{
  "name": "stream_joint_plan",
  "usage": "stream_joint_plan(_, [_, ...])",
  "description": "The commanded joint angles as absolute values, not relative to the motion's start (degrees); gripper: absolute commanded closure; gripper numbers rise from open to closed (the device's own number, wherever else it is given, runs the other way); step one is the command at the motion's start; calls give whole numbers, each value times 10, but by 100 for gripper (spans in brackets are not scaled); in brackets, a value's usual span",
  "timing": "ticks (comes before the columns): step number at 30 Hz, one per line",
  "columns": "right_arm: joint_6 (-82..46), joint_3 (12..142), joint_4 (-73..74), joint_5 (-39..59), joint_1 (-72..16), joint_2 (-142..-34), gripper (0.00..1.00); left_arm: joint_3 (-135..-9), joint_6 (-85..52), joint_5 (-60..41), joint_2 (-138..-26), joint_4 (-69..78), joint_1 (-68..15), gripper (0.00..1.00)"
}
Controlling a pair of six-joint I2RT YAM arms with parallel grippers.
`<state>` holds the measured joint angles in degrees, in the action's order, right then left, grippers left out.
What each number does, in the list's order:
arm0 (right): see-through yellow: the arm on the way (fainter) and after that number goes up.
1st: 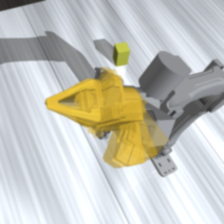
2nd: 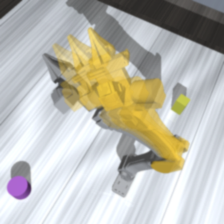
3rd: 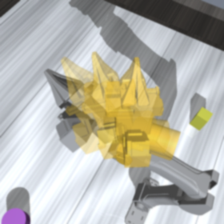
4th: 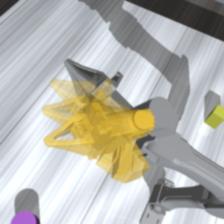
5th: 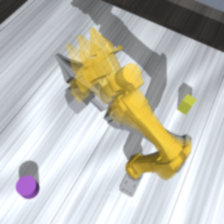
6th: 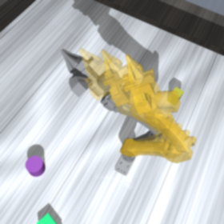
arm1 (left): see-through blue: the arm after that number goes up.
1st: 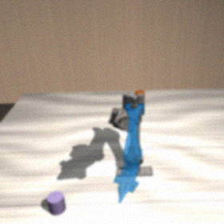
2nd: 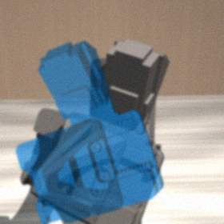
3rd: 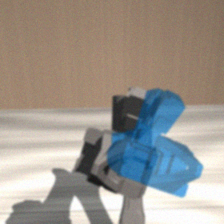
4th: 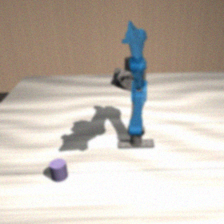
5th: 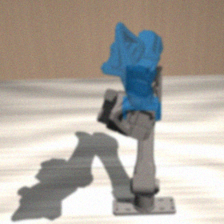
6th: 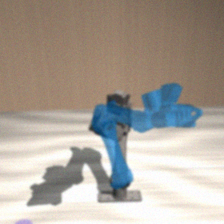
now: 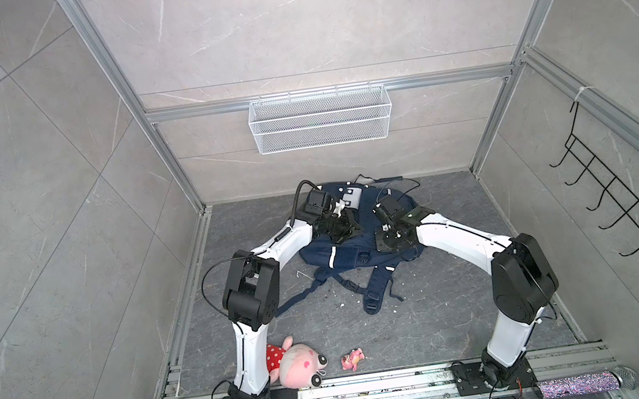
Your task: Pack the student bag
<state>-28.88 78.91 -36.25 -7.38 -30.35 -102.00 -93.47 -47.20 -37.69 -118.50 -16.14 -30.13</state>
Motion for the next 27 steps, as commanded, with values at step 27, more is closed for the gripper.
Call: stream_joint_plan(27, [-167, 699, -305, 3, -169, -920, 100, -922, -358, -355, -1109, -265, -203, 100])
